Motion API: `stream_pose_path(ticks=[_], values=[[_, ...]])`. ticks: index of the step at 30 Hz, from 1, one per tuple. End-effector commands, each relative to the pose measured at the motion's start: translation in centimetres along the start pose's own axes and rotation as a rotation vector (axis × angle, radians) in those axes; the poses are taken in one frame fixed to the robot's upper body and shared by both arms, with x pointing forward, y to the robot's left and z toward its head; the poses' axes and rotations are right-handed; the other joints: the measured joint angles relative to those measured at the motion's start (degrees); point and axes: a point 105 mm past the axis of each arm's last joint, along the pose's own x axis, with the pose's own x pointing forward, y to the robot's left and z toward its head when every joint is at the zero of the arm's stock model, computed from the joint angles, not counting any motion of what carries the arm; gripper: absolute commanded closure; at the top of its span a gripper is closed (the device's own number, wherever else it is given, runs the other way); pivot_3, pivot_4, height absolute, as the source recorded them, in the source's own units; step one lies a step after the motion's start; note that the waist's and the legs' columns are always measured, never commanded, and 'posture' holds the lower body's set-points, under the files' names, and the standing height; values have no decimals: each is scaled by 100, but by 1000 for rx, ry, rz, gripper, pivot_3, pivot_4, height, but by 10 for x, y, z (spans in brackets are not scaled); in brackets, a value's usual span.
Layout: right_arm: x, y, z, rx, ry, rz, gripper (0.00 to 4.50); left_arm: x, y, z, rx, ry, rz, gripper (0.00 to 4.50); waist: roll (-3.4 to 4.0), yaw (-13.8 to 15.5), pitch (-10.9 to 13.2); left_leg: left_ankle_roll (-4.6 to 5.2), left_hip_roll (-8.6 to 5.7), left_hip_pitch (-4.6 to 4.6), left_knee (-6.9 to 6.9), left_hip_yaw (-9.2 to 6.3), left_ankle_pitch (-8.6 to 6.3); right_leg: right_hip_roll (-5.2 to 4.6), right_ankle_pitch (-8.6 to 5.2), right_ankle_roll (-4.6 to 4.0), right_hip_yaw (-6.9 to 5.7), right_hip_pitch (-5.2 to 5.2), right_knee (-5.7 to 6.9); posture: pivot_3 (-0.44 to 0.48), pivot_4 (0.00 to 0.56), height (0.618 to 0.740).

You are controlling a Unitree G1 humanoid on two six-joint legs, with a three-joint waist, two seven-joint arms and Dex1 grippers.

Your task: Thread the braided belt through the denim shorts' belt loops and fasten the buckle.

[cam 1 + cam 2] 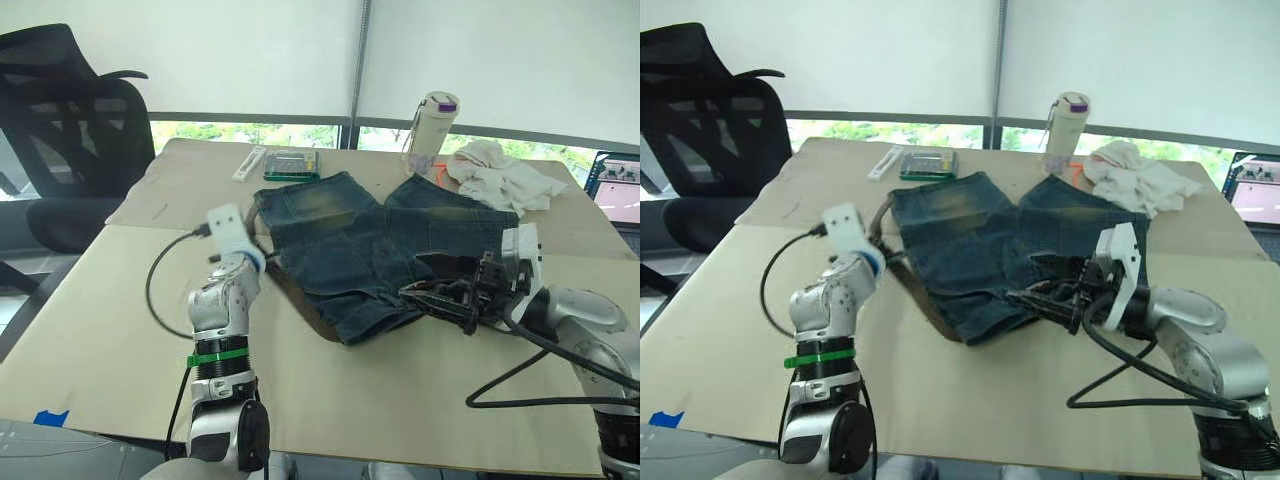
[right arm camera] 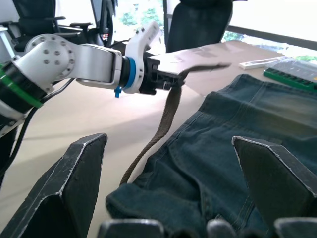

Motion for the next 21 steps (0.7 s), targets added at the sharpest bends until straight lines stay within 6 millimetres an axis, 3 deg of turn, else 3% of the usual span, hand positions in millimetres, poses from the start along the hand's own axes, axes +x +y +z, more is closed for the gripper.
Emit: stream_pose_path(ticks=[1,5,8,15,19,21], values=[[1,-9,6,8,-20,-102,0,-16,-60,21,72,-120,-403,4441,1,-3,0,-4,-1,-1,0,0,3,-2,0,0,1,-2,0,0,150,740],[5,-19,18,50,-106,-182,0,-36,-85,7,150,-92,-692,4441,2,-48,-1,-3,0,-2,-6,1,3,0,0,0,1,-3,-6,0,150,740],[6,-26,23,131,-152,-229,0,-44,-89,-4,275,-78,-802,4441,3,-74,-1,7,4,-2,-8,2,-2,10,0,0,3,-5,-3,0,150,740],[15,-32,31,431,-260,-303,0,-38,-91,-21,668,-172,-821,4441,4,-61,-2,19,3,1,-9,2,-4,13,0,0,3,-2,-2,0,150,740],[20,-28,29,551,-278,-311,0,-44,-98,-28,654,-184,-866,4441,4,-49,-2,26,3,-5,-9,2,-7,7,0,0,-4,-2,-1,0,150,740],[17,-28,34,486,-285,-323,0,-45,-98,-30,626,-177,-874,4441,4,-59,-2,30,3,-11,-7,2,-7,8,0,0,-3,-5,0,0,150,740]])
